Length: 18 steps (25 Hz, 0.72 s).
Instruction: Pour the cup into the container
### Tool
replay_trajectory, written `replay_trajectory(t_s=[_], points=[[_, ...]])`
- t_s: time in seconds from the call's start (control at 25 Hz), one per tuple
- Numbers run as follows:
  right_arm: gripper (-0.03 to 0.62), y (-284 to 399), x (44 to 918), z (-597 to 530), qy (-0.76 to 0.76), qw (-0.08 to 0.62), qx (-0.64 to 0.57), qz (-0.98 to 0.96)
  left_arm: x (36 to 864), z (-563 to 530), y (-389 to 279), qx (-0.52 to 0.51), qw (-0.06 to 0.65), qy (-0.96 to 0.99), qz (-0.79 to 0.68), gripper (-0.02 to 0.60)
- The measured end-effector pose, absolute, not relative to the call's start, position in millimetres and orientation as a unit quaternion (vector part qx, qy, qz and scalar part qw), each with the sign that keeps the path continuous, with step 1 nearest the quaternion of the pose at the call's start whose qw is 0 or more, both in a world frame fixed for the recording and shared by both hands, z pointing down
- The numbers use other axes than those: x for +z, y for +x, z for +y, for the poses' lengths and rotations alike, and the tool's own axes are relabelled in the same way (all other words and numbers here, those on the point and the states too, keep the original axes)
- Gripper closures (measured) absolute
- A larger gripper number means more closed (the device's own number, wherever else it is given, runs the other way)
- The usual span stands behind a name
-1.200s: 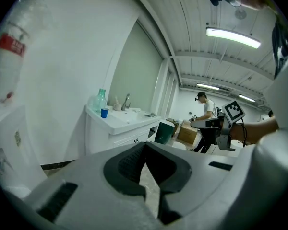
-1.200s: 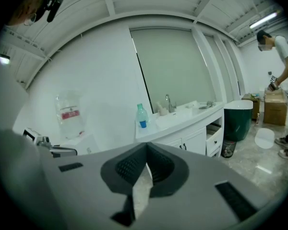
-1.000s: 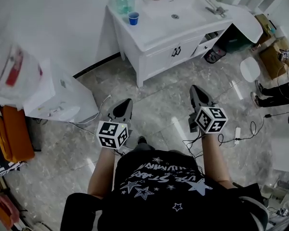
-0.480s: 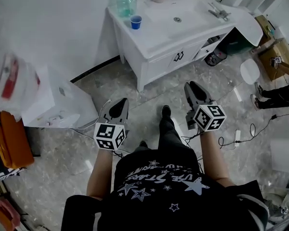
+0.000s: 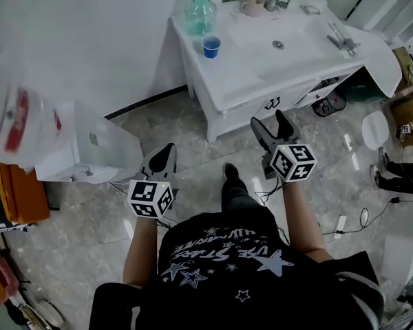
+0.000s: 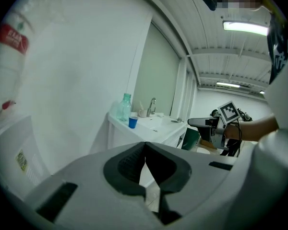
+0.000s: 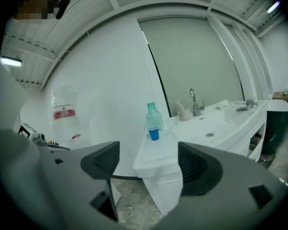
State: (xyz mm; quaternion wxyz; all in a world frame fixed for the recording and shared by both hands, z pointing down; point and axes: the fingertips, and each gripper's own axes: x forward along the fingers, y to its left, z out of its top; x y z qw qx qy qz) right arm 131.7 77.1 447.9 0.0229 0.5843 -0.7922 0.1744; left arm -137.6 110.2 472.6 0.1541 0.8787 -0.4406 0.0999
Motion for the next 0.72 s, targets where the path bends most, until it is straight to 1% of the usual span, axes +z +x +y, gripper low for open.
replay_trajectory(t_s=[0.08, 0.28, 0.36, 0.52, 0.72], points=[[0.198, 135.5, 449.3, 49.0, 0.573, 0.03, 0.172, -0.801, 471.0, 92.6, -132.0, 0.097, 0.161, 0.87, -0.456, 0.569], [0.139, 144.1, 454.0, -5.8, 0.544, 0.044, 0.167, -0.821, 465.3, 58.1, -114.5, 0.095, 0.161, 0.853, -0.488, 0.569], [0.095, 148.3, 457.6, -23.0, 0.539, 0.051, 0.162, -0.825, 463.0, 47.7, -108.7, 0.096, 0.158, 0.847, -0.499, 0.569], [0.088, 150.6, 467.9, -59.0, 0.516, 0.072, 0.155, -0.84, 458.4, 21.4, -101.9, 0.095, 0.154, 0.833, -0.523, 0.569], [0.092, 146.2, 477.9, -99.9, 0.481, 0.081, 0.157, -0.859, 455.6, -4.4, -98.5, 0.093, 0.152, 0.812, -0.557, 0.569]])
